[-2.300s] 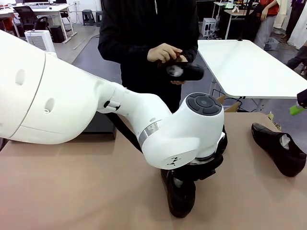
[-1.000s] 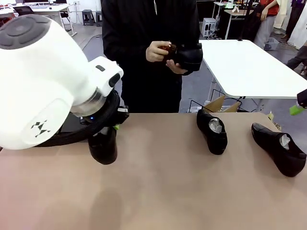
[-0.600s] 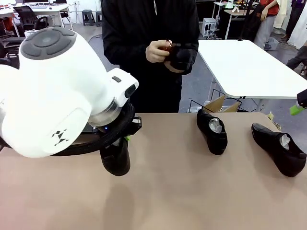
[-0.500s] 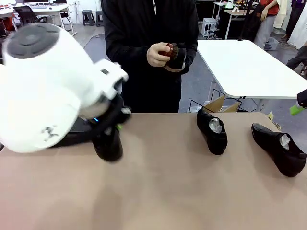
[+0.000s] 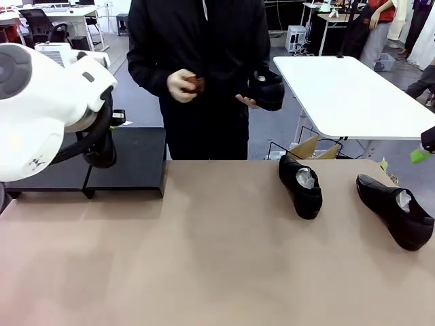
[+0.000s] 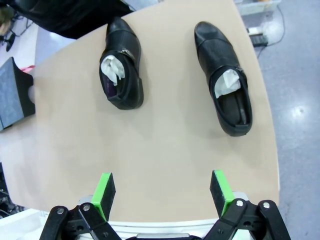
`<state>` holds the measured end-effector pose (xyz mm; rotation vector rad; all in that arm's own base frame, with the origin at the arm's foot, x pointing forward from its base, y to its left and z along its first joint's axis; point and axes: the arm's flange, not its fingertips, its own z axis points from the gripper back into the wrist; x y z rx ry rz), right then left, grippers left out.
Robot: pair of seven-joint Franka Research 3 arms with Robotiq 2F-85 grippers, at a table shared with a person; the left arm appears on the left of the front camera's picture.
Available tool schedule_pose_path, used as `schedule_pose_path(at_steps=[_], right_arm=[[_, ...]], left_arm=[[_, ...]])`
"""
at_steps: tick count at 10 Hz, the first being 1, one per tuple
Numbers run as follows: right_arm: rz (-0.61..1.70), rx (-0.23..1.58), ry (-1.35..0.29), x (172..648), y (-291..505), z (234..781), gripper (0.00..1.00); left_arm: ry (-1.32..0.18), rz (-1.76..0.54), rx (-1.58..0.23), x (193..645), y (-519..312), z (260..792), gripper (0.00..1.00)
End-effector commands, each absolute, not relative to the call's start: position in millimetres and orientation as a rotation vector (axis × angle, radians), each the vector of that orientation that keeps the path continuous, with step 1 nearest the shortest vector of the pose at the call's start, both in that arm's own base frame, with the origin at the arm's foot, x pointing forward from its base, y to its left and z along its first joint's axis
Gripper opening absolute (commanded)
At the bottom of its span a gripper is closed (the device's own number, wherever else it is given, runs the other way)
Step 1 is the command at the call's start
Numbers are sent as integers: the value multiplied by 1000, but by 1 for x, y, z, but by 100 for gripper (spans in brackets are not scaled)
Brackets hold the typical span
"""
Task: Organize the shoes by placing them on the stand.
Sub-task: Place the Shoe from the middle of the table onto the Shoes Stand.
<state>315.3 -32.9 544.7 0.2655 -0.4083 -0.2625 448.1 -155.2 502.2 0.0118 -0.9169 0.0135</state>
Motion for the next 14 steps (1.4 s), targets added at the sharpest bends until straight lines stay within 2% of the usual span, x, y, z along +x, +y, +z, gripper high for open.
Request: schedule_pose_path(at_steps=[1, 4, 7, 10, 11, 14], right_arm=[[-253, 279, -408, 315, -32, 545, 100], [-253, 279, -408, 315, -32, 545, 100], [-253, 279, -408, 315, -32, 545, 100], [-253, 279, -408, 315, -32, 545, 100], [-253, 279, -408, 315, -32, 545, 100], [-253, 279, -408, 315, -32, 545, 100]], left_arm=[[-929, -17, 55, 485, -180, 488, 0], [-878, -64, 99, 514, -170, 465, 0], [-838, -119, 122, 524, -166, 452, 0], [-869, -81, 117, 523, -164, 452, 0], [-816, -134, 106, 507, -158, 453, 0], [-800, -170, 92, 509, -160, 450, 0]])
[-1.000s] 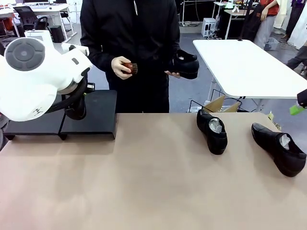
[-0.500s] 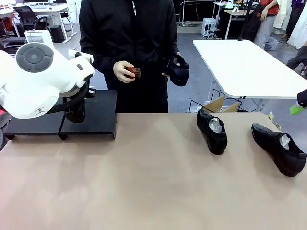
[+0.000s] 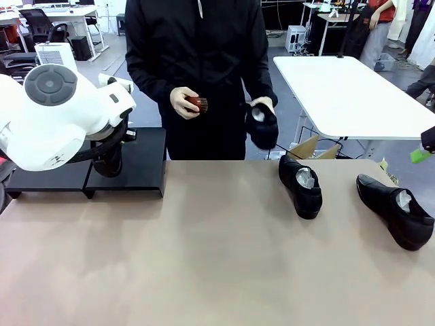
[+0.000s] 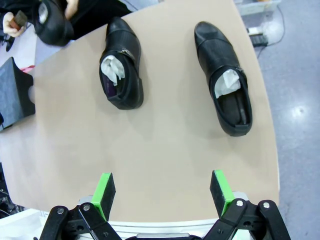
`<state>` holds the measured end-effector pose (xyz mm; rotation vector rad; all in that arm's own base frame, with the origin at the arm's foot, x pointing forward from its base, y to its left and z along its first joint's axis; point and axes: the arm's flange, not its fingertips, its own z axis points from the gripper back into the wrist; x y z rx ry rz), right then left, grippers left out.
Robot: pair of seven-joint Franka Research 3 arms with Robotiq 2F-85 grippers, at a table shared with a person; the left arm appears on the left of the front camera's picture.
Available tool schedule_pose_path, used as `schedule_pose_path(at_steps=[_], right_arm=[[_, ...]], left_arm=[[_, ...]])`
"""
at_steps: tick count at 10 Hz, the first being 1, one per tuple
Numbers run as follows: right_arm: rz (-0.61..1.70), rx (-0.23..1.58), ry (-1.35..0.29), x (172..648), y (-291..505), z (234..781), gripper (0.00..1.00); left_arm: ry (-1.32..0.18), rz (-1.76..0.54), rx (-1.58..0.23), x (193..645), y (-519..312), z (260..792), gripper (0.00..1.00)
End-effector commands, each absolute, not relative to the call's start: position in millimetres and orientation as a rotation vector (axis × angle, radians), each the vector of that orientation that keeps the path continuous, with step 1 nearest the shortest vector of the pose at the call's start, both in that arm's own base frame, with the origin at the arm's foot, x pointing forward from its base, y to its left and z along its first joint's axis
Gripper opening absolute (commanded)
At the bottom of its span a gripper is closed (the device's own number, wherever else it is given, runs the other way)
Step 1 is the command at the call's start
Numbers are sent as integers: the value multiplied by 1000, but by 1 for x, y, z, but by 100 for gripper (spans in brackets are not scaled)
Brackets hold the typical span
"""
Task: Organize the shoes by placing them on the stand.
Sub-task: Place the Shoe from the middle of the table onto the Shoes Stand.
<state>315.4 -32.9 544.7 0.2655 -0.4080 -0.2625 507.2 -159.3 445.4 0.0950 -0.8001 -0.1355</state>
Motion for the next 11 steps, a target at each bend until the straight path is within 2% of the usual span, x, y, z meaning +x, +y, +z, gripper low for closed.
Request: schedule_pose_path(at_steps=[1, 5, 8, 11], right_arm=[[-253, 279, -408, 315, -32, 545, 100], [-253, 279, -408, 315, -32, 545, 100], [-262, 266, -408, 315, -33, 545, 100], [-373, 324, -404, 299, -94, 558, 100]], left_arm=[[-782, -193, 109, 521, -157, 442, 0], [-747, -186, 144, 545, -147, 427, 0], [-705, -176, 151, 547, -148, 422, 0], [-700, -171, 165, 551, -146, 420, 0]])
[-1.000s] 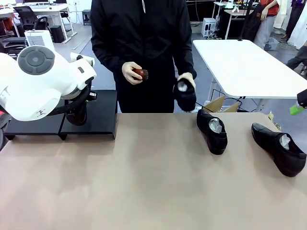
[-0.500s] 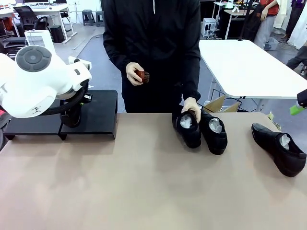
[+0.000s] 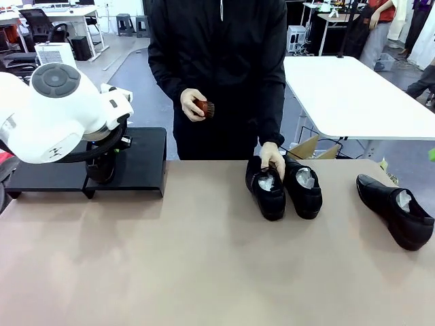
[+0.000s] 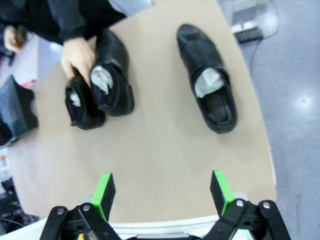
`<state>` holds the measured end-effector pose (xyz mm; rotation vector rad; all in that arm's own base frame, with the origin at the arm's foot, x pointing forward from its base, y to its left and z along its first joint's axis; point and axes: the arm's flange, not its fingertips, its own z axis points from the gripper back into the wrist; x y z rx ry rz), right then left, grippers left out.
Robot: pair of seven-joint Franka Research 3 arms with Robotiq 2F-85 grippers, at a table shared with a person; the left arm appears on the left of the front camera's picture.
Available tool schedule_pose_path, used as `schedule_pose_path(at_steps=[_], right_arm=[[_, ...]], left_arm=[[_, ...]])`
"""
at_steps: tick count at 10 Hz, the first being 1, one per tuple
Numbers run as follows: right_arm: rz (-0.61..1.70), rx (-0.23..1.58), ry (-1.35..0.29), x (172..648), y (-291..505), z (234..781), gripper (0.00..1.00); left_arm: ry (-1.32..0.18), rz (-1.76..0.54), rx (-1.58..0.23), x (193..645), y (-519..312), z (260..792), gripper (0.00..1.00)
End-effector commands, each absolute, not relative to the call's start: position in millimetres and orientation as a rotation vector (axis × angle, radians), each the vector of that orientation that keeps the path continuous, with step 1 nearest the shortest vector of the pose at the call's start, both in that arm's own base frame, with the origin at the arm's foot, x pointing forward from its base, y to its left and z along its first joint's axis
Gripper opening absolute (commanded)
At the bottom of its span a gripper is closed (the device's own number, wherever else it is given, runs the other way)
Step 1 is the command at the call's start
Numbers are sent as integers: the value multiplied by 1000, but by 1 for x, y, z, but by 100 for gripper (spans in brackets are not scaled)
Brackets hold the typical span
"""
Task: Organize the shoes by placing them on the stand.
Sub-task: Place the Shoe from the middle of the table onto the Shoes Stand.
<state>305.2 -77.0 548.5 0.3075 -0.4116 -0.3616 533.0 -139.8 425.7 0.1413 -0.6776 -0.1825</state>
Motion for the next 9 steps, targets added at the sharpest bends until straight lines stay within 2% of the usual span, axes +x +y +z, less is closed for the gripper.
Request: schedule_pose_path(at_steps=[1, 4, 6, 7, 9], right_arm=[[-379, 340, -394, 298, -102, 557, 100], [-367, 376, -349, 304, -109, 552, 100], [-408, 349, -384, 296, -108, 552, 100], [-408, 349, -384, 296, -108, 552, 100], [-408, 349, -384, 296, -108, 552, 100]], left_arm=[[-695, -166, 172, 553, -145, 419, 0], [-673, -159, 162, 559, -144, 413, 0], [-652, -150, 141, 561, -144, 408, 0], [-644, -143, 139, 562, -144, 406, 10], [-640, -147, 144, 565, -145, 402, 48]])
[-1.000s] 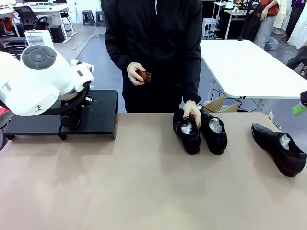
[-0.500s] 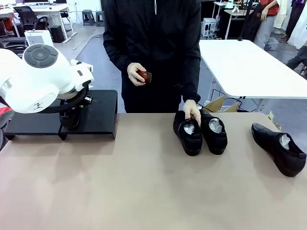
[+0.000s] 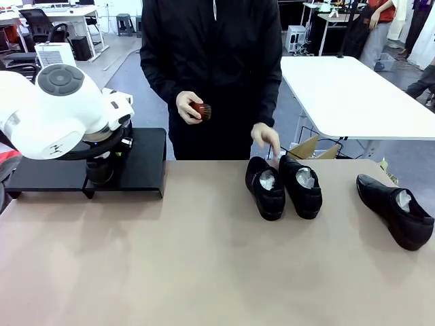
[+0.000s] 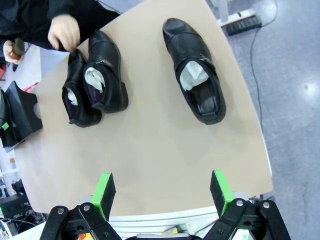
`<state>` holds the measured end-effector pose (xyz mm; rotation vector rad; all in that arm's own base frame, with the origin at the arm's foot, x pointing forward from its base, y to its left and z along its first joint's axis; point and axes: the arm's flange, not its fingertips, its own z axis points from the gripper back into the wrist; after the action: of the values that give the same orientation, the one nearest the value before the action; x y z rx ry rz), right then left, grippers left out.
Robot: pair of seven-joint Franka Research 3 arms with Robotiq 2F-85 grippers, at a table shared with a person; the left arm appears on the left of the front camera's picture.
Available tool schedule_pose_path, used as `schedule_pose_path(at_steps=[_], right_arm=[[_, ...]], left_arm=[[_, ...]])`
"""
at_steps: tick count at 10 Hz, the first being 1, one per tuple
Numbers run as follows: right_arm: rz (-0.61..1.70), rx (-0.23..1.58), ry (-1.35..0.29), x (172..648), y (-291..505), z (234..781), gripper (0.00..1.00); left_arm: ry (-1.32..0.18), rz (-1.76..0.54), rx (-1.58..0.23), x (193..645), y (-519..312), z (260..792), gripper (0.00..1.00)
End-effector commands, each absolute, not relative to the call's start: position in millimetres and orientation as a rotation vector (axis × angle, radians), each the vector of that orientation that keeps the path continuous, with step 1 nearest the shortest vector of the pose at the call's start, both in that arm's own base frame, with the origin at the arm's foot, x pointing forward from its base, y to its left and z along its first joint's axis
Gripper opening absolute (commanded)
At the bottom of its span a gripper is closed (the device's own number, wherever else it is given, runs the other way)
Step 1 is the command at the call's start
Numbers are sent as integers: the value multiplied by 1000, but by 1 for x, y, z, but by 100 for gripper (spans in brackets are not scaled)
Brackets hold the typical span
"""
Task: Organize the shoes by placing them on the stand.
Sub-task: Place the Shoe from the middle of the table onto the Shoes Stand, then pick up one Shoe and place it in the middle of the table.
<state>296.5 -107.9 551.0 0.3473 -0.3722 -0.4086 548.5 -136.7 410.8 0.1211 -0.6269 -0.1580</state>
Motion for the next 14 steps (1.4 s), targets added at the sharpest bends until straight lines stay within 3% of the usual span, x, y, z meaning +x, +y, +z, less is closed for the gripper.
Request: schedule_pose_path(at_steps=[1, 3, 9, 10, 14], right_arm=[[-408, 349, -384, 296, -108, 552, 100], [-408, 349, -384, 296, -108, 552, 100], [-408, 349, -384, 296, -108, 552, 100], [-408, 349, -384, 296, -108, 552, 100], [-408, 349, -384, 296, -108, 552, 100]], left_arm=[[-650, -138, 142, 565, -145, 404, 67], [-665, -115, 139, 566, -143, 410, 100], [-602, -124, 150, 537, -136, 434, 100], [-655, -119, 132, 554, -137, 424, 100], [-655, -119, 132, 554, -137, 424, 100]])
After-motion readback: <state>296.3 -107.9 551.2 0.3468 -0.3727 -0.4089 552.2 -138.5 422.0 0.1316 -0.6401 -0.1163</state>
